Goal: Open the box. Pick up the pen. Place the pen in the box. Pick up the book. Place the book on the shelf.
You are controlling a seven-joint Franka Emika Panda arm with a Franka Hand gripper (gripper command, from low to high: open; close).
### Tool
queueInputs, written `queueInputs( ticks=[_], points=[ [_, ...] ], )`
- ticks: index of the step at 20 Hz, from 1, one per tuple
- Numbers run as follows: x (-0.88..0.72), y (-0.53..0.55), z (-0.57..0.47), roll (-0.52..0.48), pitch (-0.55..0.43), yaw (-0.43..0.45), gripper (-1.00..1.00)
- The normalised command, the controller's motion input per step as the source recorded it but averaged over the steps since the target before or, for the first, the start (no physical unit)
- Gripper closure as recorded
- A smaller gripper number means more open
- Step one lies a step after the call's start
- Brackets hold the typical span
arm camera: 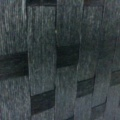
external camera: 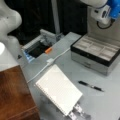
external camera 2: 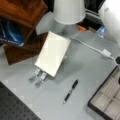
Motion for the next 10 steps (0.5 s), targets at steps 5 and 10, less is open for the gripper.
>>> queueInputs(
  ticks=[5, 10],
  points=[
    [0.07, 0.23, 0.04, -0.052, 0.019, -0.085, -1.0],
    [0.1, 0.27, 0.02, -0.046, -0.009, -0.09, -1.0]
  ],
)
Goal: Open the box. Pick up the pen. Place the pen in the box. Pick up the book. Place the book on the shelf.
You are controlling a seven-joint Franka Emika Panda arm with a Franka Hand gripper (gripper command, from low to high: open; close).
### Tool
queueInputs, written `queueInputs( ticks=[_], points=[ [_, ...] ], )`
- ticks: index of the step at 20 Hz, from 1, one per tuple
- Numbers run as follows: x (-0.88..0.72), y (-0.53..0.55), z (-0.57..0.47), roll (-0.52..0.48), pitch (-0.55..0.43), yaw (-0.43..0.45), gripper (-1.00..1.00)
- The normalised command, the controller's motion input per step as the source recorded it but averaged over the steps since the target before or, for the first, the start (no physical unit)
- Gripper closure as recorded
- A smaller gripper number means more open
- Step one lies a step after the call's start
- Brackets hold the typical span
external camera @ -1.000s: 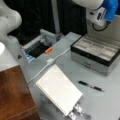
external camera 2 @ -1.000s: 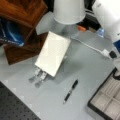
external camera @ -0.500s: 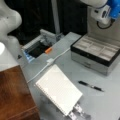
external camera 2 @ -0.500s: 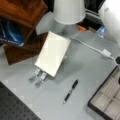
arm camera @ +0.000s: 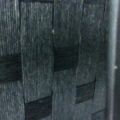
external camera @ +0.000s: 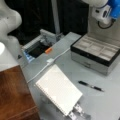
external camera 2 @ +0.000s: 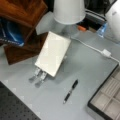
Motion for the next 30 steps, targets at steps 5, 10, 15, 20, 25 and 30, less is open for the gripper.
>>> queueInputs(
  ticks=[5, 10, 15, 20, 25, 30],
  points=[
    [0.13, 0.21, 0.05, -0.036, 0.003, -0.069, -1.0],
    [0.13, 0.07, 0.09, -0.042, 0.029, -0.035, -1.0],
    [0.13, -0.14, 0.16, -0.054, 0.064, 0.005, -1.0],
    [0.11, -0.45, 0.2, -0.139, 0.17, 0.053, -1.0],
    [0.14, -0.55, 0.17, -0.206, 0.198, 0.156, -1.0],
    [0.18, -0.35, 0.12, -0.286, 0.199, 0.3, -1.0]
  ],
)
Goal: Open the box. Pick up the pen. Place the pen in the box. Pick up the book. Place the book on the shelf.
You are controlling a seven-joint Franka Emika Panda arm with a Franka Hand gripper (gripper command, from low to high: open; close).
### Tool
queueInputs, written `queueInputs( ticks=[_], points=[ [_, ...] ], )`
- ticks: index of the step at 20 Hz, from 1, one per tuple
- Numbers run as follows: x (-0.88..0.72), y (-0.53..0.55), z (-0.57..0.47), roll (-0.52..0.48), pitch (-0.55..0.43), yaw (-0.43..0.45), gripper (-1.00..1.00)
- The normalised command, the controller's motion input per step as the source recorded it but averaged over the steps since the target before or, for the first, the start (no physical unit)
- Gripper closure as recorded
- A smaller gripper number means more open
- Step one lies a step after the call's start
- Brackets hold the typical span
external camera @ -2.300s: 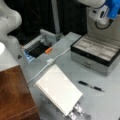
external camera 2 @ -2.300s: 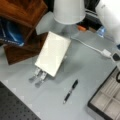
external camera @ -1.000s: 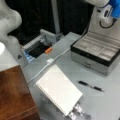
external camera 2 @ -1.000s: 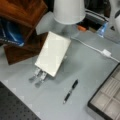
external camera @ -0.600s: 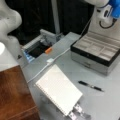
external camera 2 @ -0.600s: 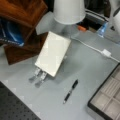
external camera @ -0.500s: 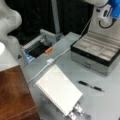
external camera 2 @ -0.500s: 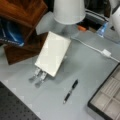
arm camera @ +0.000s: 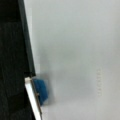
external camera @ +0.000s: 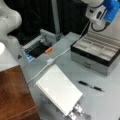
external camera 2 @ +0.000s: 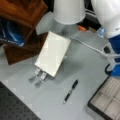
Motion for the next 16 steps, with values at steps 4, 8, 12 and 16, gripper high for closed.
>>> queueInputs(
  ticks=[4, 8, 12, 16],
  points=[
    [0.31, -0.37, 0.2, -0.384, 0.193, 0.322, -1.0],
    [0.44, -0.35, 0.24, -0.503, 0.213, 0.329, -1.0],
    [0.49, -0.27, 0.22, -0.543, 0.234, 0.352, -1.0],
    [0.47, -0.23, 0.19, -0.515, 0.271, 0.353, -1.0]
  ],
)
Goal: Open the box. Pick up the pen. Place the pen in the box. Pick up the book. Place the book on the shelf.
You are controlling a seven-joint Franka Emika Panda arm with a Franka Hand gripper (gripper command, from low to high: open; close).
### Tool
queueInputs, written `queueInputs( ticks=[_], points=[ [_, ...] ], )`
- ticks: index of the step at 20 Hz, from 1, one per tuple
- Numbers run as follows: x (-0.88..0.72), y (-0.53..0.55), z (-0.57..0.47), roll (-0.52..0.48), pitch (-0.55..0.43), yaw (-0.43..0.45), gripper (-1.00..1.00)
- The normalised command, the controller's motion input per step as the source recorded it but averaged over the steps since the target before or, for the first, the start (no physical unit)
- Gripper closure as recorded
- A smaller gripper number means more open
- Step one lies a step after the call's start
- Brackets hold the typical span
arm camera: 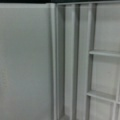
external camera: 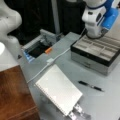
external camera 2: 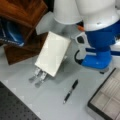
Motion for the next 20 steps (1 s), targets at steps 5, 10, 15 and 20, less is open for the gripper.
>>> queueInputs(
  ticks=[5, 10, 15, 20],
  points=[
    [0.35, -0.33, 0.14, -0.469, 0.32, 0.38, -1.0],
    [0.12, -0.34, -0.01, -0.49, 0.221, 0.572, -1.0],
    [0.07, -0.12, -0.09, -0.308, 0.113, 0.564, -1.0],
    [0.06, -0.07, -0.12, -0.323, 0.043, 0.572, -1.0]
  ],
)
